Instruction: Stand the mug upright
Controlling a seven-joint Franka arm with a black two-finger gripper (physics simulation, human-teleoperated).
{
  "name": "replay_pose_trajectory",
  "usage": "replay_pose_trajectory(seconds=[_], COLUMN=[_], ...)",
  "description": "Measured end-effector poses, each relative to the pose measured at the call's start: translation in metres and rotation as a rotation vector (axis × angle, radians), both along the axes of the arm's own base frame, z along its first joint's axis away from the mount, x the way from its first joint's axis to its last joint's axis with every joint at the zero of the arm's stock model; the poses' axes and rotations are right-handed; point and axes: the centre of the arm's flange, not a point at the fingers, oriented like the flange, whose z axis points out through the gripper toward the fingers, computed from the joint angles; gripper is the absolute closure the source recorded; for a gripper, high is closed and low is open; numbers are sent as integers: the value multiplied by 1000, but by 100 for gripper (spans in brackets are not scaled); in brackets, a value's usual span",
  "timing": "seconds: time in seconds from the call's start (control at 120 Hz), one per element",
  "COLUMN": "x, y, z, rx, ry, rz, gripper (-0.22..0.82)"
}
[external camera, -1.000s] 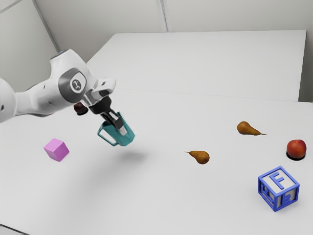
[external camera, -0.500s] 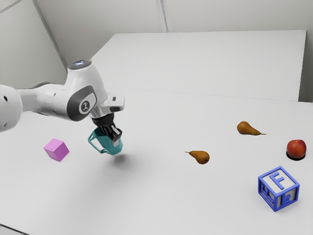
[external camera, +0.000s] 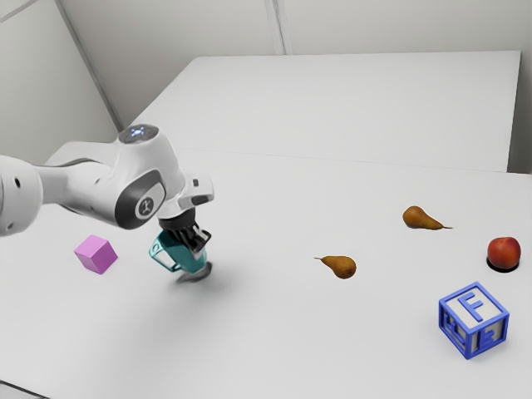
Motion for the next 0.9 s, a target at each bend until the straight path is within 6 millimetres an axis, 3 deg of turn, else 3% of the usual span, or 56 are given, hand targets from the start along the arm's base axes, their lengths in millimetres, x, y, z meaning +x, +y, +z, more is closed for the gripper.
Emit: replay_pose_trajectory(seconds=[0.633, 0.9], x=[2, 2], y=[-3, -2], z=[-23, -11], rx=[-8, -18], ry=[9, -15], rz=[110, 129], gripper=[78, 58])
